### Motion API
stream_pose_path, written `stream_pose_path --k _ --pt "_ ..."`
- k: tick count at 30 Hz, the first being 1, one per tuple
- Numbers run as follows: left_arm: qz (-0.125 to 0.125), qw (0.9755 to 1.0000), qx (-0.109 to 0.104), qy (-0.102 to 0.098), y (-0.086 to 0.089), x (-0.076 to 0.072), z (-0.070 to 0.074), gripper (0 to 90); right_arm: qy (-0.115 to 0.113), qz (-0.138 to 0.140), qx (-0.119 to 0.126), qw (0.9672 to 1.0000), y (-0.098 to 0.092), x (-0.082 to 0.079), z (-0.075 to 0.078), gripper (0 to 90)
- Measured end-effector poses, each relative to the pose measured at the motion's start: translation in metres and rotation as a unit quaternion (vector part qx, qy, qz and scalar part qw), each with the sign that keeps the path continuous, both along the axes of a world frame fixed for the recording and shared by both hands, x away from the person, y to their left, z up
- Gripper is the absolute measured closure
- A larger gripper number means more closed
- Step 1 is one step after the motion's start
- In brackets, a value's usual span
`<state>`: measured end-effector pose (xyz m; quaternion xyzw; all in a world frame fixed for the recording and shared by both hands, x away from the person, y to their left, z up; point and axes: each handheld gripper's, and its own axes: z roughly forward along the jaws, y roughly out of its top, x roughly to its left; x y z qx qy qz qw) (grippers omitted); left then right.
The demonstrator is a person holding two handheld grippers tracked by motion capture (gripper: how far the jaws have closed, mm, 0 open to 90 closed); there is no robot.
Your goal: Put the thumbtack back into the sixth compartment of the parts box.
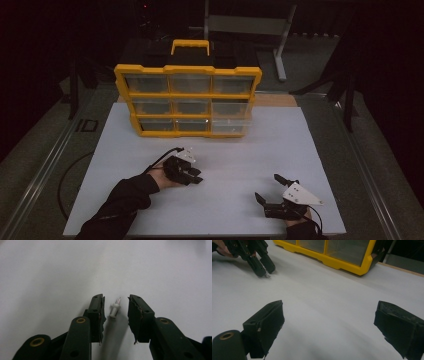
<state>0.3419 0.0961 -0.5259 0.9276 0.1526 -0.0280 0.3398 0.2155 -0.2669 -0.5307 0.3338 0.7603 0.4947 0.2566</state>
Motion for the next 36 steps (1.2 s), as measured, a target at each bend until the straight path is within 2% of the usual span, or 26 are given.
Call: stream_pose_path --k 5,9,18,20,30,31,36 --pt "-0.006 0.9999 0.006 -0.014 -0.0028 -0.0014 0.0001 69.1 0.000 -0.001 -0.001 1.0000 0.0001 0.0000 -0.0001 8.8" --pt "-0.006 0.9996 0.012 -0.025 -0.0037 -0.0022 0.0005 74.2 0.000 0.001 -0.001 1.0000 0.0002 0.0000 -0.0001 8.8" --pt "-0.012 0.9990 0.019 -0.040 -0.0065 -0.0043 0.0011 74.9 0.000 0.001 -0.001 1.0000 0.0002 0.0001 -0.0001 8.8" --pt "-0.016 0.9992 0.016 -0.034 -0.0066 -0.0043 0.0008 82.2 0.000 0.000 -0.001 1.0000 0.0003 0.0001 -0.0002 8.8" --pt "-0.010 0.9993 0.020 -0.029 -0.0080 -0.0048 0.0017 83.1 -0.002 0.000 0.000 1.0000 0.0000 0.0001 0.0002 8.8" --pt "-0.011 0.9994 0.019 -0.027 -0.0071 -0.0038 0.0025 86.9 -0.001 0.000 0.001 1.0000 -0.0001 0.0000 0.0002 8.8" --pt "-0.006 0.9995 0.021 -0.022 -0.0081 -0.0041 0.0031 86.6 -0.002 0.000 0.000 1.0000 0.0000 0.0001 0.0002 8.8"
